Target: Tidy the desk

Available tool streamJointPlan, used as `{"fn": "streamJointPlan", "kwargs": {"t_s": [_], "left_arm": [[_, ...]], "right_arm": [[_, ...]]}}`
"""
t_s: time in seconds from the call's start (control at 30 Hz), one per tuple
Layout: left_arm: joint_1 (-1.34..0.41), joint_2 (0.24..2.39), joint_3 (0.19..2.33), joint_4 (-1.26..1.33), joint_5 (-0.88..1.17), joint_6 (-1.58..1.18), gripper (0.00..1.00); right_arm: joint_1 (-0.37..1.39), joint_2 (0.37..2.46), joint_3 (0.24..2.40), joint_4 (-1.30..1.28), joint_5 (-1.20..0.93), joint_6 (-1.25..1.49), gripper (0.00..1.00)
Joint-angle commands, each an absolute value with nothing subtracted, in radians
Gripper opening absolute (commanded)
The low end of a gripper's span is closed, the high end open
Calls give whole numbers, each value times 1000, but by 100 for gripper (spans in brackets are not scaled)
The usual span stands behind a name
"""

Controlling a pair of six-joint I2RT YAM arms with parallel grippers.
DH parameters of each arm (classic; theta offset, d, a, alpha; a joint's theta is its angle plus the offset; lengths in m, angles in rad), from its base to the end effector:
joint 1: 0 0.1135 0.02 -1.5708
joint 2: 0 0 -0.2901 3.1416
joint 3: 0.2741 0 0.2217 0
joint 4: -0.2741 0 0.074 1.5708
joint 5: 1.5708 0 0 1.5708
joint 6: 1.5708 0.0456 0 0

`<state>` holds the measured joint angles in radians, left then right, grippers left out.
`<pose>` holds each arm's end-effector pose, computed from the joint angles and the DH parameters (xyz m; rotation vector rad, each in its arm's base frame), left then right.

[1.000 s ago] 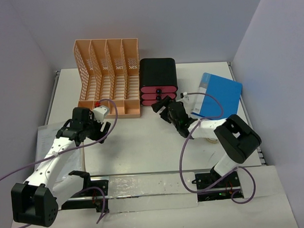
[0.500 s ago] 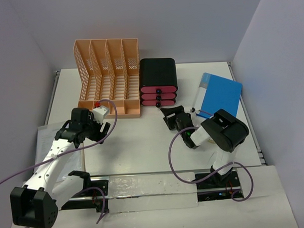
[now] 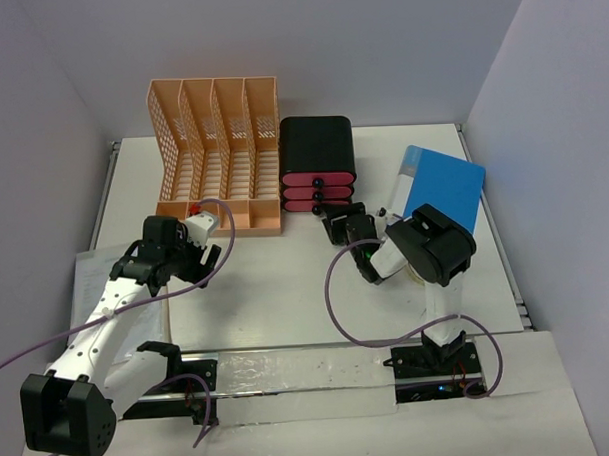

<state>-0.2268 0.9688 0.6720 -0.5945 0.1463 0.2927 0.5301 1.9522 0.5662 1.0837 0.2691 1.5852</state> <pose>0.1468 -0.0407 0.2549 0.6918 2.3554 -0.1512 0.2984 0.1608 0.1489 1.2002 1.6571 1.1696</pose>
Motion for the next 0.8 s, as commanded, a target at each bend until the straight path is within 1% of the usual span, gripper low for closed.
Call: {"fn": "streamJointPlan", "kwargs": {"t_s": [0.0, 0.07, 0.2, 0.47, 0.7, 0.77], "left_arm": [[-218, 968, 711, -595, 164, 301, 84], [-218, 969, 714, -597, 169, 302, 84], [-216, 974, 716, -597, 176, 304, 85], [-216, 980, 716, -597, 181, 305, 84], [-213, 980, 715, -598, 184, 308, 84], [-213, 982, 713, -598, 189, 310, 84]], "right_arm": [[523, 2000, 608, 1126, 291, 1634, 63], [522, 2044, 625, 1126, 283, 1674, 63], [522, 2071, 635, 1125, 279, 1698, 63], [517, 2084, 653, 1132, 297, 1684, 60], [515, 2103, 678, 1132, 288, 1690, 50], [515, 2109, 678, 1134, 293, 1704, 42]]}}
